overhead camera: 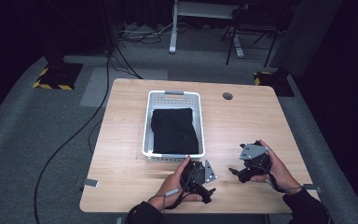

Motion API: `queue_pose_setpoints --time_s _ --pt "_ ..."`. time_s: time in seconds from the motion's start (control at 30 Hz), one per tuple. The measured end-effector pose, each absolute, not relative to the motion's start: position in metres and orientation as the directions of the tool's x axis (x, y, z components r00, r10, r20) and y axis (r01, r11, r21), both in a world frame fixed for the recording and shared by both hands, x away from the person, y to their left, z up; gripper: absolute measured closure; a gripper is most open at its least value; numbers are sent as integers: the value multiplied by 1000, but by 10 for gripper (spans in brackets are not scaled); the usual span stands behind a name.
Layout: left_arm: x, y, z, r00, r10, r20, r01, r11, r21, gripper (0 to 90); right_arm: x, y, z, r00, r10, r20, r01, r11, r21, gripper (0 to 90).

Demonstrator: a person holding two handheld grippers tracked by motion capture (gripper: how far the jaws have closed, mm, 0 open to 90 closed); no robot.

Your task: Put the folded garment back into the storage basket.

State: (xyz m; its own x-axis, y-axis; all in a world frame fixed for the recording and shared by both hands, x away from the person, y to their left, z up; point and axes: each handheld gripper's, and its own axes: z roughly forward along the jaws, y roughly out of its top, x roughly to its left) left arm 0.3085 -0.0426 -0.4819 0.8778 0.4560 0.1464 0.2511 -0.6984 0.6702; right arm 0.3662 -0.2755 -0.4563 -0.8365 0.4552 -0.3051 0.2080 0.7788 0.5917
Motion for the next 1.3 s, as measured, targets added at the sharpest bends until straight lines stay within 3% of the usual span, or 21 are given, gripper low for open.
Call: queue_pose_setpoints --time_s 0.7,0.93,1.3 --pt "311 -38 -503 886 451 102 288 -710 642 38 354 -329 -484 -816 538 -211 330 733 595 25" --pt "315 -27 -509 883 468 20 336 -663 669 36 346 -346 -492 -818 544 -189 347 727 593 25" --pt "316 -14 -511 887 462 -7 345 -651 676 26 337 -373 -503 -797 595 -106 396 646 652 5"
